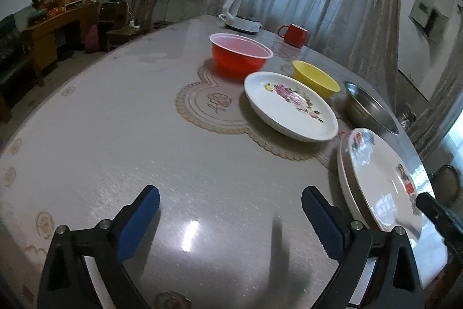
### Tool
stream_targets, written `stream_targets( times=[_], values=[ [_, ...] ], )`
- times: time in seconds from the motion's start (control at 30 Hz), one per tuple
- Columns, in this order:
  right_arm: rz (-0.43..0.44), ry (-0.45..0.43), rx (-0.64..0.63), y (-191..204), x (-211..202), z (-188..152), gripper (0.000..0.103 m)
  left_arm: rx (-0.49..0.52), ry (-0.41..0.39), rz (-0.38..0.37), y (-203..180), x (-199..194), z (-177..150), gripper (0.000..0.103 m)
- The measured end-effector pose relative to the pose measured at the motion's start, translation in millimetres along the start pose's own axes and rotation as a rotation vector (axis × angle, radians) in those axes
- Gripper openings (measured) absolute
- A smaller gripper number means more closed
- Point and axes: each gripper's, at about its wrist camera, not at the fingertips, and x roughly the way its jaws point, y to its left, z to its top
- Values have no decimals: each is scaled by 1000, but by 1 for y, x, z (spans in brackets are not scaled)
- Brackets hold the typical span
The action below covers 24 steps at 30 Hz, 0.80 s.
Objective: Organize plates and bowls
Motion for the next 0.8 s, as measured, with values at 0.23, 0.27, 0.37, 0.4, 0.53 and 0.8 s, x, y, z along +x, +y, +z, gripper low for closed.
stream_targets(
  times=[0.23, 0.27, 0.37, 0.4, 0.53, 0.8],
  values=[
    [101, 60, -100, 28, 33, 42, 45, -35, -2, -8, 11, 7, 10, 100],
    [98, 72, -120, 32, 41, 51, 45, -39, -2, -9, 12, 7, 11, 100],
    [93, 97, -148, 41, 63, 69, 45, -45, -7, -7, 15, 9, 16, 100],
    [102, 112, -149, 43, 70, 74, 45, -46, -8, -8, 16, 9, 16, 100],
    [84, 165, -170, 47, 104, 93, 45, -53, -5, -10, 19, 12, 22, 100],
    [19, 288, -162, 39, 171, 117, 31, -61, -5, -8, 22, 19, 34, 100]
  ],
)
